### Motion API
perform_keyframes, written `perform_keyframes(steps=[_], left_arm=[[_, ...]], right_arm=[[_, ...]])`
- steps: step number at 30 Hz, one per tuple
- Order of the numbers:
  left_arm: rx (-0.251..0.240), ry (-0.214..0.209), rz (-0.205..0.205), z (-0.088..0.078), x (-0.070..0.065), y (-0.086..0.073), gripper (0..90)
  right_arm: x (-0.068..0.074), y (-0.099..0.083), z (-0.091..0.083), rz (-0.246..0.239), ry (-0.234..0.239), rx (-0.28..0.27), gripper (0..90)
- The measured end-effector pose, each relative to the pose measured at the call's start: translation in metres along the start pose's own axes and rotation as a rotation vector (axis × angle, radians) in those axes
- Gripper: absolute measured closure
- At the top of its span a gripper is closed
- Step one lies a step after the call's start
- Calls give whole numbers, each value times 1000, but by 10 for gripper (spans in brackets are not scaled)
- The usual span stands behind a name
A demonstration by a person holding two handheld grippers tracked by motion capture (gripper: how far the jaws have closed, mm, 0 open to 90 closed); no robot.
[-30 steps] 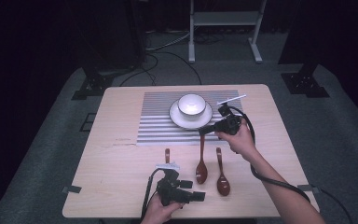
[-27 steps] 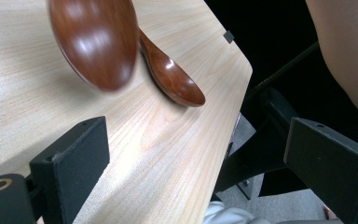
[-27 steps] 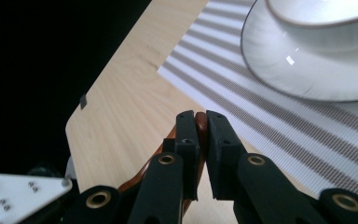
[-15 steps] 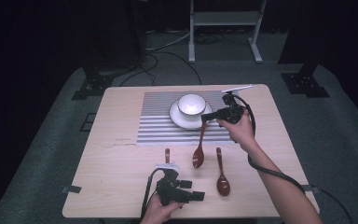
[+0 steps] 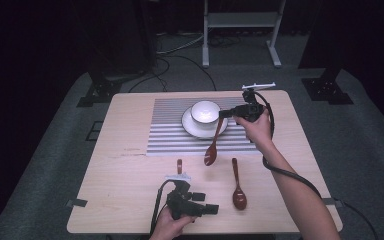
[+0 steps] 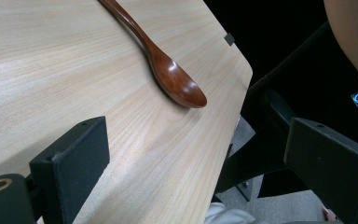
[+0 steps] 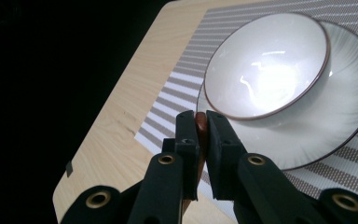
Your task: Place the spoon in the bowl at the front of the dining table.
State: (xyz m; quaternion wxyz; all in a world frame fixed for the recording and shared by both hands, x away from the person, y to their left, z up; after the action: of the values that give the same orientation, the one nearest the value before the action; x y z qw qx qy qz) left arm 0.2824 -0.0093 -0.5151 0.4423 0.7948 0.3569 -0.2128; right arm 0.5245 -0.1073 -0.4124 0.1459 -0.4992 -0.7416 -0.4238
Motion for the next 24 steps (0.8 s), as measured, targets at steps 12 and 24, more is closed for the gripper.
perform_keyframes(steps=[12, 24], left_arm=[[-11, 1, 5, -5, 0, 1, 55], [-18, 1, 1, -6, 0, 2, 55]], right_arm=[[-3, 26, -10, 48, -28, -63, 833], [-4, 52, -16, 75, -71, -127, 832]])
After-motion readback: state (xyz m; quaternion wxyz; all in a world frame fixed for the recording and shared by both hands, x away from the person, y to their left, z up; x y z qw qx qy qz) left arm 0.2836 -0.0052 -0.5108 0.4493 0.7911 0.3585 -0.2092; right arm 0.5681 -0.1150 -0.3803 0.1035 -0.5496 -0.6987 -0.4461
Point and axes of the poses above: each handheld gripper's, and its own axes: z roughly forward along the jaws, y roughly out of its top, x roughly to its left, the point moved 10 cm from there along z, roughly forward along the jaws, and after that the axes turned 9 degrees about x, right-handed, at the moved point
